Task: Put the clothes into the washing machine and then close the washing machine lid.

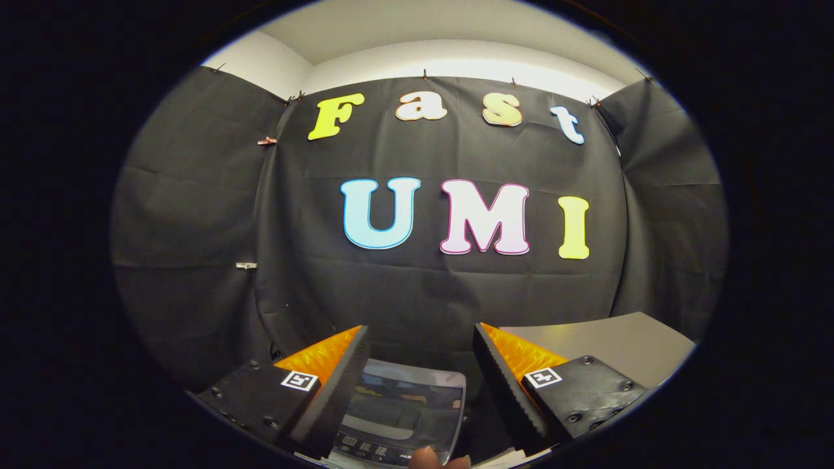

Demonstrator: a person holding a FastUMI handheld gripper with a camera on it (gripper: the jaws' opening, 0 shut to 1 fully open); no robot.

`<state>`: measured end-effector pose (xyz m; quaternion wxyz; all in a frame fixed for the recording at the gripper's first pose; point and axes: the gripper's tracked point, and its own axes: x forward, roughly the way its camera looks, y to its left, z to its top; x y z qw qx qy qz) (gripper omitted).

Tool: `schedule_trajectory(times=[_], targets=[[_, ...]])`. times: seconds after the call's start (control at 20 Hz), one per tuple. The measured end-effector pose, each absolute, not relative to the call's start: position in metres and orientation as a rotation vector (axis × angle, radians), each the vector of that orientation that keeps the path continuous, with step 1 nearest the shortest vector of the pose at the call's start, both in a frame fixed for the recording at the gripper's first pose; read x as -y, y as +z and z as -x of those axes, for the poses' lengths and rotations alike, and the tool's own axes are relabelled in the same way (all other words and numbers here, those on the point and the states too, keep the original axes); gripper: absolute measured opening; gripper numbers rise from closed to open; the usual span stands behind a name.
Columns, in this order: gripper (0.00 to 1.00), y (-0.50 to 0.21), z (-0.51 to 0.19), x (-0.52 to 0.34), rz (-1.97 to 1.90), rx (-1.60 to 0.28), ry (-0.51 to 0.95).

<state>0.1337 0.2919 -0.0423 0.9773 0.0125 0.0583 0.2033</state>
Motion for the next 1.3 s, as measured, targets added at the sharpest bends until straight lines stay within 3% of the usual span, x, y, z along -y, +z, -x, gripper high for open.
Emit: schedule_trajectory(times=[0.65,1.3], targets=[[1.00,-0.030,-0.060,-0.135,-0.083,-0.060,0.194],[0.99,-0.033,-0.025,-0.075,-0.057,-0.043,0.137]])
